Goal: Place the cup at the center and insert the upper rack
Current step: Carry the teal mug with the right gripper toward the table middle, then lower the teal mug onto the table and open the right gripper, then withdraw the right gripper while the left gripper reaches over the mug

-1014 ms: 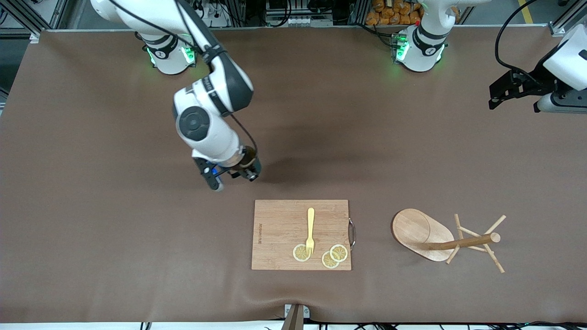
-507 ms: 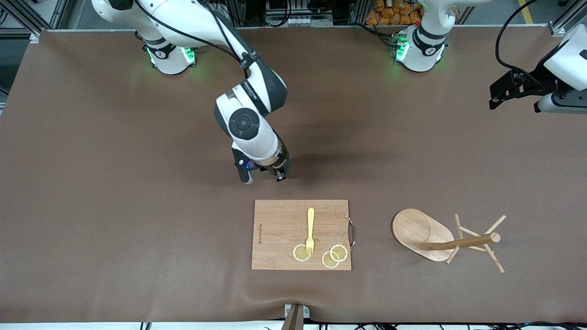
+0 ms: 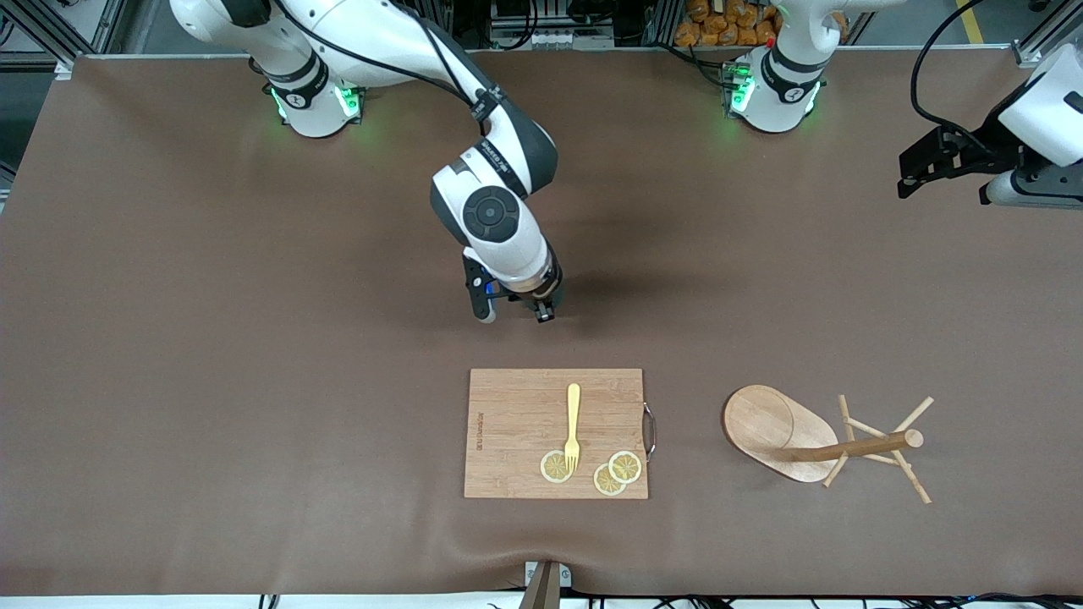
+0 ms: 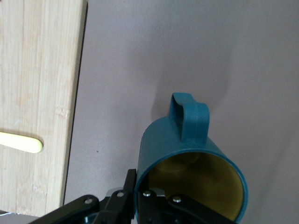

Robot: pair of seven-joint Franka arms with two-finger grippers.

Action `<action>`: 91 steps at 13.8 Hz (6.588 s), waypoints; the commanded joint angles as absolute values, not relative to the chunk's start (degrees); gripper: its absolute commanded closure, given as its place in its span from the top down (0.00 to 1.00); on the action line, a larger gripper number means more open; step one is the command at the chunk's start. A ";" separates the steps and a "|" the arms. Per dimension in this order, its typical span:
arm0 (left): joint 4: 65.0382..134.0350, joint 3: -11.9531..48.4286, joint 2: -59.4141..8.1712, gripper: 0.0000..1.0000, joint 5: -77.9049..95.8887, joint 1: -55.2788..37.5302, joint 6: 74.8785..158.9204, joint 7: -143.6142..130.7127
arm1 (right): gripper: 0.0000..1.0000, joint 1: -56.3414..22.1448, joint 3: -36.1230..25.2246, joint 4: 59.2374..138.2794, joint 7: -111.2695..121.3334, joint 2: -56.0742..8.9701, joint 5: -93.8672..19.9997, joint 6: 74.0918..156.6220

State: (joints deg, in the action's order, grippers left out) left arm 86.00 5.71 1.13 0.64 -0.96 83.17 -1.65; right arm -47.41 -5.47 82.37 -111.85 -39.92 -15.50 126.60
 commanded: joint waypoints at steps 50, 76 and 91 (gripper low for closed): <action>84.02 7.81 -0.35 1.00 2.90 -3.76 85.25 -4.12 | 1.00 -32.44 -6.50 75.41 -77.30 -30.42 -15.56 96.25; 82.62 18.90 -30.22 1.00 -30.91 -41.82 114.08 -79.32 | 1.00 0.62 -6.07 98.14 2.99 -3.54 -5.19 96.58; 85.25 18.98 -45.17 1.00 -65.11 -50.09 117.16 -121.36 | 1.00 0.79 -6.24 95.36 4.48 -2.29 -2.81 98.53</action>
State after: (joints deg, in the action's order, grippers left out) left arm 85.91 19.18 -43.20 -61.37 -49.31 116.76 -119.57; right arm 0.56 -6.46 96.21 3.92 -2.23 -3.91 99.38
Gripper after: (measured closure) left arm 0.000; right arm 0.000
